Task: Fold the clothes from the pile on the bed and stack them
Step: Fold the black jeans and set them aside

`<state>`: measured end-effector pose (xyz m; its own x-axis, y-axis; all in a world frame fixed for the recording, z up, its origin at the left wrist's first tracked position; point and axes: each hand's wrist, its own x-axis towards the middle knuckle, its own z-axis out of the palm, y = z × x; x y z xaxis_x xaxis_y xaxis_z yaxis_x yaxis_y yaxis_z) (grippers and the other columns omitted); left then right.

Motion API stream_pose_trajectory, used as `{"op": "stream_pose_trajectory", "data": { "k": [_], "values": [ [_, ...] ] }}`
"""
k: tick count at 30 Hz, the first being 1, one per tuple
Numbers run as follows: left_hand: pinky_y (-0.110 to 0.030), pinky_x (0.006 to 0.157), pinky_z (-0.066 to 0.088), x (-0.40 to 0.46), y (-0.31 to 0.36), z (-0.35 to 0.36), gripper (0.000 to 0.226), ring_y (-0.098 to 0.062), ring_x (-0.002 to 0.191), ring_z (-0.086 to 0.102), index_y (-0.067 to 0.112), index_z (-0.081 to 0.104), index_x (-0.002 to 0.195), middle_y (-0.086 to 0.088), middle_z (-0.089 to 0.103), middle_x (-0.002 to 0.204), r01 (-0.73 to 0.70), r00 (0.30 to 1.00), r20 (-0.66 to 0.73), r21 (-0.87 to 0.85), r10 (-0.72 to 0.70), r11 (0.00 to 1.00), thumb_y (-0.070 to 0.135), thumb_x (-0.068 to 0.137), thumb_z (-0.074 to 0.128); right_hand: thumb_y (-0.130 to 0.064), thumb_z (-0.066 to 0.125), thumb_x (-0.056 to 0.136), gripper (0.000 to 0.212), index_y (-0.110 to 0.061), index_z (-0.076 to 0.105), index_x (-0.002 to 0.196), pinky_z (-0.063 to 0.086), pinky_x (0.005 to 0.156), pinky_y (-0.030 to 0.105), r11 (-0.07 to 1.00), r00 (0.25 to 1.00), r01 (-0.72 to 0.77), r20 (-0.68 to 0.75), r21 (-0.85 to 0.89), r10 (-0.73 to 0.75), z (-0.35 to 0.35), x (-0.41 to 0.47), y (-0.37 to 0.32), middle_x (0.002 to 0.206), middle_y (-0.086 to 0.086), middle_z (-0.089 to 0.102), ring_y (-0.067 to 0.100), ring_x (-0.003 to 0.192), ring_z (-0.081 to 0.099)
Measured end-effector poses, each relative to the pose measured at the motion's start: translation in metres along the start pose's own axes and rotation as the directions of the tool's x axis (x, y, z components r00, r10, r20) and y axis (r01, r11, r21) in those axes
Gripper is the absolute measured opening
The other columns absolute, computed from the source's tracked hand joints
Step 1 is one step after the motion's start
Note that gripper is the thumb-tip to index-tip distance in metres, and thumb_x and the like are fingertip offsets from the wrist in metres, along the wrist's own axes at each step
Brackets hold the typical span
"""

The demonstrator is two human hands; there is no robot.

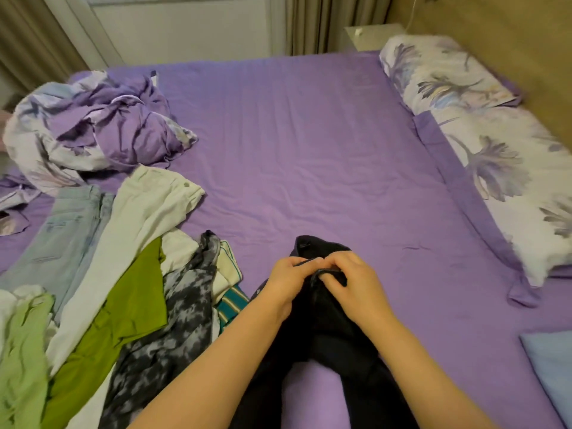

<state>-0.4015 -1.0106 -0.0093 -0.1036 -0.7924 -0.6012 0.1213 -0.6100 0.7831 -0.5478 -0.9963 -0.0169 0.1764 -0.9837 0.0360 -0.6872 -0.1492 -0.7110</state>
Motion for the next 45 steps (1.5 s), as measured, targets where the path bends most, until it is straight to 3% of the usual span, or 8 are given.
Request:
{"op": "stream_pose_trajectory", "data": {
  "k": [10,16,27,31,35,37,41,45],
  "values": [
    [-0.029,0.076,0.053,-0.106,0.012,0.000,0.014,-0.017,0.082,0.068,0.024,0.075,0.079,-0.002,0.073,0.082,-0.175,0.981,0.128,0.220,0.149,0.960,0.018,0.086,0.064,-0.027,0.063,0.086,0.027,-0.033,0.063,0.112,0.040,0.078,0.009,1.000,0.999,-0.019,0.027,-0.024,0.020,-0.053,-0.070,-0.053,0.100,-0.024,0.056,-0.005,0.092,0.054],
    [-0.034,0.077,0.050,-0.149,0.012,0.005,0.025,-0.012,0.082,0.061,0.023,0.066,0.094,0.002,0.064,0.085,-0.373,0.928,0.226,0.576,0.297,0.728,0.033,0.075,0.078,-0.032,0.063,0.084,0.021,-0.035,0.071,0.103,0.050,0.082,0.025,0.998,0.982,-0.023,0.188,-0.067,0.035,-0.089,-0.084,-0.076,0.097,-0.017,0.067,0.002,0.092,0.060],
    [-0.018,0.057,0.039,-0.207,0.019,0.042,0.018,-0.006,0.060,0.050,0.022,0.062,0.076,0.009,0.052,0.064,-0.374,0.921,0.087,0.478,0.381,0.795,0.023,0.072,0.080,-0.026,0.066,0.087,0.005,-0.029,0.070,0.087,0.047,0.071,0.017,0.983,0.904,-0.005,0.422,0.182,-0.074,-0.162,-0.104,-0.103,0.085,-0.007,0.069,0.004,0.077,0.061],
    [-0.021,0.057,0.037,-0.222,0.012,0.059,0.020,-0.007,0.057,0.047,0.024,0.058,0.071,0.007,0.050,0.062,-0.332,0.936,0.084,0.535,0.342,0.777,0.019,0.072,0.078,-0.031,0.056,0.091,0.009,-0.027,0.063,0.094,0.039,0.065,0.016,0.956,0.892,0.256,0.417,-0.143,-0.177,-0.168,-0.123,-0.102,0.075,-0.012,0.057,0.004,0.071,0.051],
    [-0.017,0.055,0.038,-0.234,0.008,0.080,0.017,-0.001,0.055,0.049,0.023,0.059,0.075,0.007,0.052,0.064,-0.337,0.930,0.089,0.588,0.355,0.735,0.014,0.076,0.073,-0.028,0.047,0.090,0.016,-0.025,0.058,0.101,0.020,0.103,0.016,0.803,0.850,0.502,0.358,-0.323,-0.387,-0.169,-0.139,-0.099,0.066,-0.015,0.042,0.008,0.069,0.041],
    [-0.015,0.054,0.037,-0.239,0.009,0.088,0.016,0.000,0.054,0.048,0.022,0.059,0.074,0.009,0.052,0.063,-0.345,0.924,0.087,0.604,0.371,0.719,0.014,0.076,0.073,-0.024,0.048,0.087,0.017,-0.023,0.059,0.100,0.023,0.101,0.016,0.825,0.850,0.498,0.340,-0.268,-0.403,-0.172,-0.144,-0.097,0.067,-0.016,0.043,0.008,0.069,0.040],
    [-0.023,0.064,0.041,-0.254,0.016,0.096,0.013,-0.010,0.063,0.052,0.016,0.065,0.083,0.003,0.055,0.068,-0.332,0.933,0.084,0.569,0.349,0.752,0.013,0.076,0.075,-0.019,0.056,0.086,0.013,-0.032,0.056,0.089,0.038,0.059,0.013,0.962,0.890,0.265,0.369,0.064,-0.270,-0.189,-0.147,-0.093,0.072,-0.012,0.056,0.000,0.063,0.047],
    [-0.027,0.074,0.047,-0.270,0.023,0.093,0.023,-0.014,0.075,0.059,0.011,0.069,0.096,-0.002,0.061,0.080,-0.319,0.948,0.166,0.468,0.273,0.824,0.017,0.077,0.078,-0.021,0.061,0.091,0.007,-0.028,0.060,0.093,0.044,0.064,0.014,0.939,0.854,0.117,0.450,0.324,-0.261,-0.208,-0.143,-0.084,0.072,-0.016,0.064,-0.003,0.066,0.055]
  ]
}}
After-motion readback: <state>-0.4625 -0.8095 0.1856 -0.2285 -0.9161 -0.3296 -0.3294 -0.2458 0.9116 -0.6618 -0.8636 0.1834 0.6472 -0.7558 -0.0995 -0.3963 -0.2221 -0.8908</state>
